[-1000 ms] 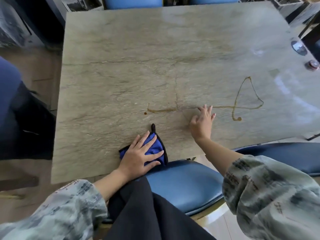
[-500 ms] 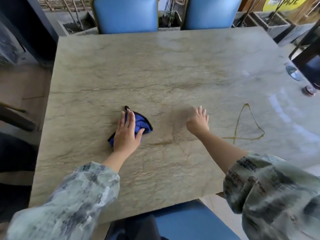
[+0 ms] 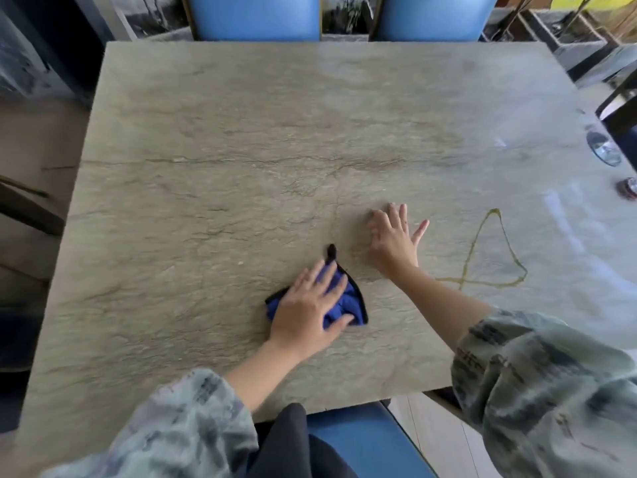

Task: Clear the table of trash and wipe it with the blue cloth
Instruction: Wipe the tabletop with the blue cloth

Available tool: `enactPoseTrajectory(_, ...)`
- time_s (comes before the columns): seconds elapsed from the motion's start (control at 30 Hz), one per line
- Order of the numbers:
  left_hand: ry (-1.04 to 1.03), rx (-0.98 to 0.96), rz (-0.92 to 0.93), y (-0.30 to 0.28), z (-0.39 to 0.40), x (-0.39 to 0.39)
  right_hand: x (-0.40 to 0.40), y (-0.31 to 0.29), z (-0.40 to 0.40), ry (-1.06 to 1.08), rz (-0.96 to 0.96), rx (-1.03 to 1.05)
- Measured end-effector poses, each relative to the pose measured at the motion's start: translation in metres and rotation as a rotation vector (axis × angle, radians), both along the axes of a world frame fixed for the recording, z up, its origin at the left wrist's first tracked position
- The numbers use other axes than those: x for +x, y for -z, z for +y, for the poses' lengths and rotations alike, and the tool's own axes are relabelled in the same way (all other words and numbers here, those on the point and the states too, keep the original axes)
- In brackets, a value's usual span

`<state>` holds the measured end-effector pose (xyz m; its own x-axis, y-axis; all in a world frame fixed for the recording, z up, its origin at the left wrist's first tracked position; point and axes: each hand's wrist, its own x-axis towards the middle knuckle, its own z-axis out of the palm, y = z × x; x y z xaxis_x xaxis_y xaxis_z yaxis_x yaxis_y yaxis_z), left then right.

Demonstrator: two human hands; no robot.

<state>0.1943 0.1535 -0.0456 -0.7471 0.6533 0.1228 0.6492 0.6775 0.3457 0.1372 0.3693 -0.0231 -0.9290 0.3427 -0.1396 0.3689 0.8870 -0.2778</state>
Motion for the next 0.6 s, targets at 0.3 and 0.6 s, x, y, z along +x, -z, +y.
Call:
enactPoseTrajectory(0.3,-0.156,-0.094,0.179,0.01,-0.008,-0.082,-0.053,0.007,0.072,-0.137,-0.103,0.11)
enactPoseTrajectory(0.6,-0.577,-0.017,0.079,0.01,-0.002,-0.218,-0.06,0.011,0.093,-0.317,-0.162,0.091)
